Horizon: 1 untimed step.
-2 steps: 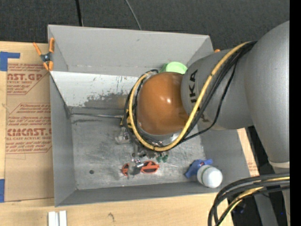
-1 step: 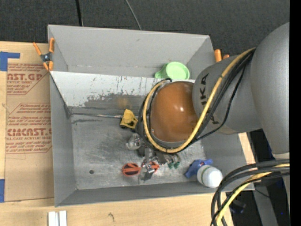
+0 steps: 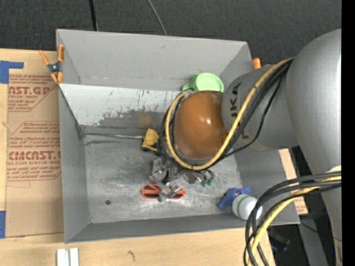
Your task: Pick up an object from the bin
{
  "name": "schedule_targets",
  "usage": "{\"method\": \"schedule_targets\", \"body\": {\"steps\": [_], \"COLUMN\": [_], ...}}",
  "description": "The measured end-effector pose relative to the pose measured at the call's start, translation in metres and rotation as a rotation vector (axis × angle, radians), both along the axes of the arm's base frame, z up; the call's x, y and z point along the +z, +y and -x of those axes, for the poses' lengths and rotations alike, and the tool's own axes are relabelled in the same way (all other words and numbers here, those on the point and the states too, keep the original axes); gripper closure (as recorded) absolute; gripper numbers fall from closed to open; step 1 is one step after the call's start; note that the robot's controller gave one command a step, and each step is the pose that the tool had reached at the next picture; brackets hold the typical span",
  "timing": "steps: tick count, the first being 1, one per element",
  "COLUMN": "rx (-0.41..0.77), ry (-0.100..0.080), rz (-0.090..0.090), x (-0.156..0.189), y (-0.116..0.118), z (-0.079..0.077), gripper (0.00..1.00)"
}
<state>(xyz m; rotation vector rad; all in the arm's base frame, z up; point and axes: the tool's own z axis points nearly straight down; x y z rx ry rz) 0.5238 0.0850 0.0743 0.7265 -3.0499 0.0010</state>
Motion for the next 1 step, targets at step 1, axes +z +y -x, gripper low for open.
{"method": "schedule_targets", "body": {"steps": [1], "rx": [0.000], "ry": [-0.021], "rz": [-0.008], "x": [-0.0003], "y": [0.0021], "z": [-0.0038], "gripper": [0.00]}}
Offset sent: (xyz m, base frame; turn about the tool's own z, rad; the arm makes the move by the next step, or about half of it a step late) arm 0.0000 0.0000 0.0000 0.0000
